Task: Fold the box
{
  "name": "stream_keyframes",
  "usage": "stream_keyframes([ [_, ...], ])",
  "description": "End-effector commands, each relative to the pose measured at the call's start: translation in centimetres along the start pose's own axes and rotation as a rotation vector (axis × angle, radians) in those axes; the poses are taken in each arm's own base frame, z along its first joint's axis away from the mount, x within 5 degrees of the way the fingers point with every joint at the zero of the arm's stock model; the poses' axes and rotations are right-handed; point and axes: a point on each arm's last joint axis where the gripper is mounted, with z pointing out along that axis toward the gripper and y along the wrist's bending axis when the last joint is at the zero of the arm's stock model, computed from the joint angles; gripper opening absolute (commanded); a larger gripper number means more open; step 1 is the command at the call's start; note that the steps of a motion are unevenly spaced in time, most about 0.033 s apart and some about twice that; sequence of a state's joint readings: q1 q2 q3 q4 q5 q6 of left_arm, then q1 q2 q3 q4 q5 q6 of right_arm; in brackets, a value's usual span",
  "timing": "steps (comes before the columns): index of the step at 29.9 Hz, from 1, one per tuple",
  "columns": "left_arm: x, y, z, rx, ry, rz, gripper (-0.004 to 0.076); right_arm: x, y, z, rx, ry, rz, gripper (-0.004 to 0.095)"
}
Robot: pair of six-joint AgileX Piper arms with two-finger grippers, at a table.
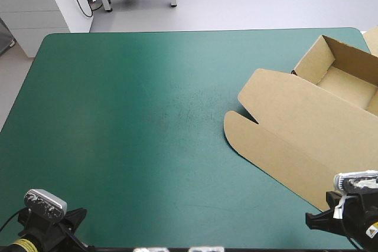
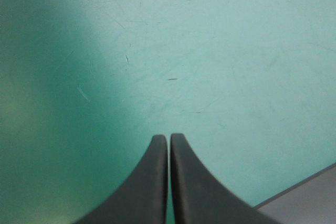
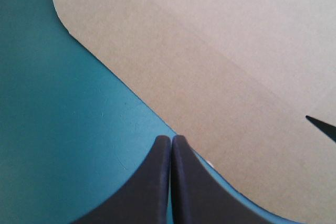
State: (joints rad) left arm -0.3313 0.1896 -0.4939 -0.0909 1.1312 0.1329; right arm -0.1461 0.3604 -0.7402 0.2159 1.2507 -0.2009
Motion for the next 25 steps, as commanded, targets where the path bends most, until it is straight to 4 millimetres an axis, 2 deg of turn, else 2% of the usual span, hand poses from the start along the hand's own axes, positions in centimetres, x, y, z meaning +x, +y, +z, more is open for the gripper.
stream_keyframes([
  [1,-1.0,0.0,-0.4,0.001,-0.067,-0.007,-0.0008,1.0,0.1,0.7,-0.009,-0.011,-0.022,-0.0016],
  [11,-1.0,0.0,-0.4,0.001,-0.067,-0.007,-0.0008,3.4,-0.2,3.3,-0.006,0.017,-0.051,-0.0016],
  [25,-1.0,0.0,-0.4,0.001,-0.067,-0.007,-0.0008,3.3,-0.2,3.3,-0.005,0.004,-0.042,-0.0016],
])
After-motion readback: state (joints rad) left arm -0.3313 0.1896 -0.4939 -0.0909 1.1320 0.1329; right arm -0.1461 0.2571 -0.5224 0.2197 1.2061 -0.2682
